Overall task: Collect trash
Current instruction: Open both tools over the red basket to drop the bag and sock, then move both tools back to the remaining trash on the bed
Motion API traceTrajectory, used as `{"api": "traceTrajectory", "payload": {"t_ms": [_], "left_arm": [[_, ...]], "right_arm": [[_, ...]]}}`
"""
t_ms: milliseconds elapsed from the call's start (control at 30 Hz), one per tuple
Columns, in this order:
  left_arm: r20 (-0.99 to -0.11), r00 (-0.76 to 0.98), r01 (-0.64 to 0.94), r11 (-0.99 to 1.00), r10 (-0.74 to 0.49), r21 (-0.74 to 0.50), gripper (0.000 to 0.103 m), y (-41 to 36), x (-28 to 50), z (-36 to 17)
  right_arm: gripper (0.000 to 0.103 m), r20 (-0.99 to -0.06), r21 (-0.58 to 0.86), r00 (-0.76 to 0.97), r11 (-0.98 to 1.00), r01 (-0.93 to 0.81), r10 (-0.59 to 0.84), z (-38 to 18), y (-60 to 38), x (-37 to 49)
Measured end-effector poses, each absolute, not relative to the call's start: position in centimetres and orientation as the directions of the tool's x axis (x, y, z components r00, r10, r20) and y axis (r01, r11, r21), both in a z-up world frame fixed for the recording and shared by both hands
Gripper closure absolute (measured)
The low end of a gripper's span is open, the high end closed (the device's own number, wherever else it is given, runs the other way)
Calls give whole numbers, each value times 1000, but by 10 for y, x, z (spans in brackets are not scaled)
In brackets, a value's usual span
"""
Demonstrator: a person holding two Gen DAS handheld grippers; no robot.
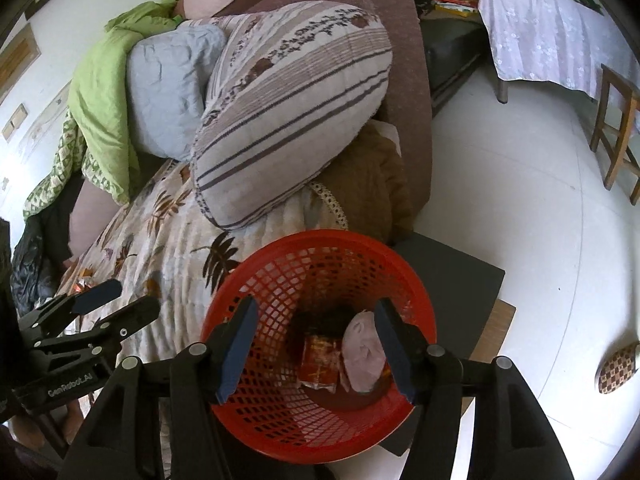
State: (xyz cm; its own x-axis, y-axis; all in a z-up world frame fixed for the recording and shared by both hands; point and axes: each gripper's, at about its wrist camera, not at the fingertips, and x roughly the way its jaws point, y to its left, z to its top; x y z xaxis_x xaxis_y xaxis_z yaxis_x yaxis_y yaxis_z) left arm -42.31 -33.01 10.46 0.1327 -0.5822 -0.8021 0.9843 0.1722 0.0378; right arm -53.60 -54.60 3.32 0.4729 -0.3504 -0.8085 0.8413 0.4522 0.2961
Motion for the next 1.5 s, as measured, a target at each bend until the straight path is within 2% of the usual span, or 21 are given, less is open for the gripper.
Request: {"api": "traceTrajectory", "payload": {"t_ms": [67, 200, 467, 633, 833, 1300, 1500], "left_arm": [[-794, 165, 978, 200, -586, 55, 24, -320, -418, 110], [-775, 233, 958, 276, -588, 79, 23, -296, -398, 121], [-766, 354, 886, 454, -536, 91, 22, -253, -353, 131], [-727, 469, 830, 531, -501, 170, 22, -227, -334, 133], [-729, 502, 776, 615, -466, 142, 21, -197, -303, 133], [-721, 615, 586, 797, -320, 146, 21, -118, -229, 140], [-674, 705, 497, 831, -220, 249, 19, -79, -206, 152]], "right_arm": [[39, -806, 294, 478, 465, 835, -349, 37, -543, -530], [33, -797, 292, 497, 501, 815, -344, 44, -534, -516], [29, -788, 244, 529, 628, 739, -315, 57, -503, -466], [29, -789, 253, 551, 673, 695, -272, 56, -488, -441], [29, -785, 276, 584, 728, 627, -206, 57, -465, -408], [29, -766, 291, 640, 849, 441, -70, 68, -415, -320], [29, -755, 326, 654, 886, 328, 36, 59, -387, -271]]}}
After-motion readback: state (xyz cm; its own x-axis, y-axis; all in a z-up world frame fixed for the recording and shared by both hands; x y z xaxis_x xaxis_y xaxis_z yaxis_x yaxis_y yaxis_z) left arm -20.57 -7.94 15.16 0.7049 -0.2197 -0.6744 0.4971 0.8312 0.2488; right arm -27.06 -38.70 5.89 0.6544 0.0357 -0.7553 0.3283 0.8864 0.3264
